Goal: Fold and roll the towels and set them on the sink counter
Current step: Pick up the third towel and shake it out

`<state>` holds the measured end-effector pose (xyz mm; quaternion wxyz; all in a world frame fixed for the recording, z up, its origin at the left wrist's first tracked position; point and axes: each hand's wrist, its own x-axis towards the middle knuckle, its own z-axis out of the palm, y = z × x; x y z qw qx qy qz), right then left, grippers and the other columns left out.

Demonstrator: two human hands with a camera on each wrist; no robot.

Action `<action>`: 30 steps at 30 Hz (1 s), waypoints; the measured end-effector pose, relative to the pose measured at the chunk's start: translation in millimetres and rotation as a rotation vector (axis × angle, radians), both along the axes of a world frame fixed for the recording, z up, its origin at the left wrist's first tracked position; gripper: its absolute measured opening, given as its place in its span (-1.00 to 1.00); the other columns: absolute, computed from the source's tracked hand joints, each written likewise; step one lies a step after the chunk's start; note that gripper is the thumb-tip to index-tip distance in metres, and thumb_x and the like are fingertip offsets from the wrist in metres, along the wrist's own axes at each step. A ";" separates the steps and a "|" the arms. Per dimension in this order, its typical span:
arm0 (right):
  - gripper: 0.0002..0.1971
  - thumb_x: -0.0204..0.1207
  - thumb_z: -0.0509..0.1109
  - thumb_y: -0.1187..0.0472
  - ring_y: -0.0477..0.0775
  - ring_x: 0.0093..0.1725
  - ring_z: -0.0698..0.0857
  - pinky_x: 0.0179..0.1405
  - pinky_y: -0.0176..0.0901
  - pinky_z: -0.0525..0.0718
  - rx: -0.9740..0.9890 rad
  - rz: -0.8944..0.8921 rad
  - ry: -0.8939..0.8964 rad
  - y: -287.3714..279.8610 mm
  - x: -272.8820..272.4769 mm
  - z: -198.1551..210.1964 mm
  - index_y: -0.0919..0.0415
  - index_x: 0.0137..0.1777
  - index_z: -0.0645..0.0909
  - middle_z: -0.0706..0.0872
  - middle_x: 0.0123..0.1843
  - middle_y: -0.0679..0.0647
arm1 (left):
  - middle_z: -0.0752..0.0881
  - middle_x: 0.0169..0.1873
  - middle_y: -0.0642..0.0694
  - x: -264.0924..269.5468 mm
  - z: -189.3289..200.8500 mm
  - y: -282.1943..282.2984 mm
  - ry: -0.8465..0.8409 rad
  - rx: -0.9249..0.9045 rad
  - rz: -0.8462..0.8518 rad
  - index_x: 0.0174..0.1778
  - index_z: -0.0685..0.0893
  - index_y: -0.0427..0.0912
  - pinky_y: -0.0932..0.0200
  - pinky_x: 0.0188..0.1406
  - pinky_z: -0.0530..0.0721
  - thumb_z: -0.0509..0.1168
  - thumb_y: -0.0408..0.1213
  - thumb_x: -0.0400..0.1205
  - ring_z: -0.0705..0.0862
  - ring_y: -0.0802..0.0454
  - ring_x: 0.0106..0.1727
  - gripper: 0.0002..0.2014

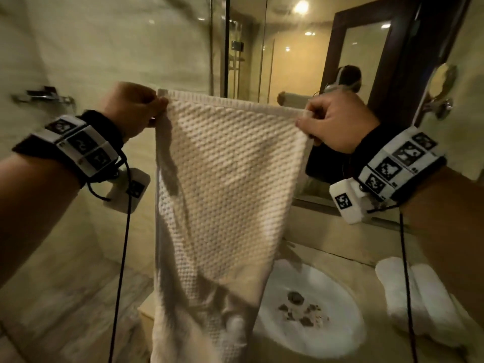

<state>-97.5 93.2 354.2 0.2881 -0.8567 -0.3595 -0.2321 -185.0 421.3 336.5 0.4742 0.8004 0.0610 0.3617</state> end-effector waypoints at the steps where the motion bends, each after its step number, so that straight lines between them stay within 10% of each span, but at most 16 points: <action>1: -0.76 0.55 0.42 0.10 0.11 -0.31 0.76 -0.27 0.00 0.74 -0.016 -0.005 0.032 15.0 15.5 -7.8 0.33 -0.12 0.67 0.77 -0.23 0.19 | 0.61 -0.43 -0.10 13.2 -9.1 12.5 0.028 -0.002 0.037 -0.57 0.65 -0.13 -0.07 0.03 0.76 0.28 -0.35 0.67 0.66 -0.15 -0.18 -0.58; 10: -0.72 0.54 0.38 0.11 0.29 -0.21 0.69 -0.23 0.05 0.64 -0.130 -0.098 0.234 134.5 168.9 -97.3 0.37 -0.22 0.63 0.73 -0.27 0.29 | 0.63 -0.38 -0.38 174.1 -109.7 117.1 0.271 0.116 0.224 -0.43 0.63 -0.27 -0.25 -0.05 0.69 0.29 -0.08 0.56 0.69 -0.29 -0.21 -0.65; 14: -0.76 0.55 0.37 0.11 0.24 -0.20 0.62 -0.29 -0.07 0.50 -0.223 -0.169 0.302 172.7 242.7 -137.6 0.26 -0.25 0.60 0.65 -0.29 0.21 | 0.61 -0.34 -0.44 246.2 -144.6 133.4 0.363 0.193 0.252 -0.28 0.64 -0.42 -0.02 -0.27 0.48 0.21 -0.18 0.69 0.61 -0.28 -0.24 -0.63; 24: -0.61 0.58 0.31 0.10 0.24 -0.24 0.55 -0.28 -0.08 0.49 -0.490 -0.407 0.564 194.7 362.9 -279.3 0.16 -0.46 0.36 0.48 -0.40 0.13 | 0.71 -0.06 -0.51 389.7 -293.3 134.4 0.620 0.167 0.167 -0.09 0.71 -0.46 -0.08 -0.04 0.57 0.15 -0.25 0.71 0.66 -0.42 0.03 -0.66; 30: -0.68 0.62 0.27 0.07 0.25 -0.01 0.63 -0.15 -0.12 0.50 -0.586 -0.418 0.625 205.5 394.2 -335.5 0.11 -0.38 0.46 0.67 -0.09 0.23 | 0.72 -0.06 -0.49 429.5 -355.1 129.1 0.682 0.078 0.202 -0.09 0.71 -0.41 0.01 -0.09 0.49 0.14 -0.32 0.70 0.64 -0.42 0.05 -0.72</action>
